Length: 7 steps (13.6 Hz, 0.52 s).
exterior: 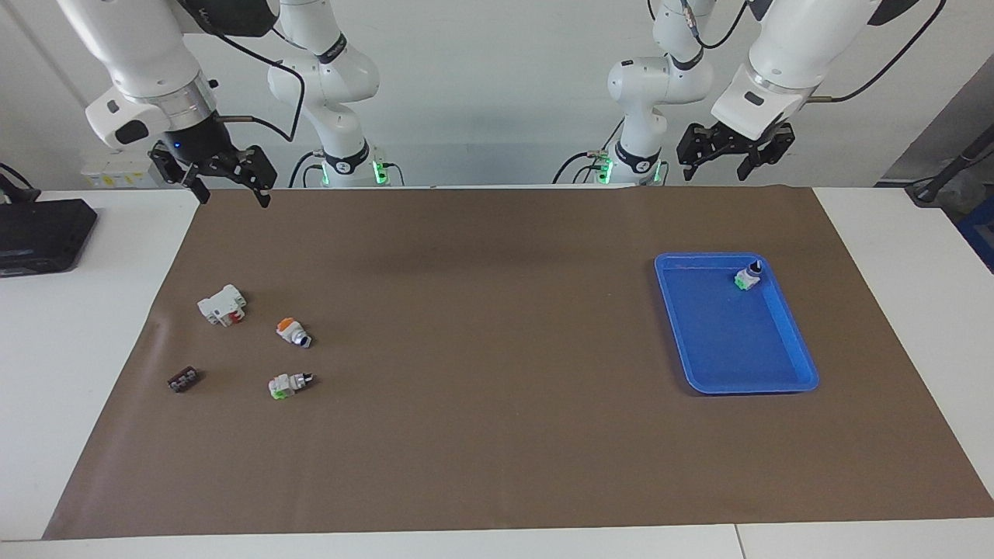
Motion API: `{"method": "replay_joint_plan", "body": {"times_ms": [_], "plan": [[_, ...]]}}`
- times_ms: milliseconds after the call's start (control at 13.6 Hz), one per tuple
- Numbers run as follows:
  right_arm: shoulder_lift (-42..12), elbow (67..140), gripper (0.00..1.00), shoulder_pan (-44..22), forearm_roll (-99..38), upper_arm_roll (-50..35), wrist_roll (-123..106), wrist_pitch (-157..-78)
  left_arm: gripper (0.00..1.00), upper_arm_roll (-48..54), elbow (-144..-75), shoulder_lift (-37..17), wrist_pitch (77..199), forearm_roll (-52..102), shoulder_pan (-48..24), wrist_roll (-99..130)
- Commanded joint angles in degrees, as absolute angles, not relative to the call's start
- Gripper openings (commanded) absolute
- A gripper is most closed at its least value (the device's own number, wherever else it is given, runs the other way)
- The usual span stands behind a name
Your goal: Turn and place switch with both arms
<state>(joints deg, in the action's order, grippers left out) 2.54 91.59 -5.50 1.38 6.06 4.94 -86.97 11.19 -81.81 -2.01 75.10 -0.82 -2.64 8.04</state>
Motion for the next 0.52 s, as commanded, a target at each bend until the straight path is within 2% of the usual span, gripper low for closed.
{"method": "replay_joint_plan", "body": {"times_ms": [0, 443], "plan": [[3.08, 91.49, 1.0, -5.63, 0.44, 6.5, 4.66, -85.96, 0.99, 10.38, -89.82, 2.02, 83.73, -1.58, -2.02, 7.91], [3.16, 91.67, 1.0, -5.71, 0.53, 6.33, 4.66, -85.96, 0.99, 9.93, -90.35, 1.76, 88.07, 2.63, 5.53, 0.89]]}}
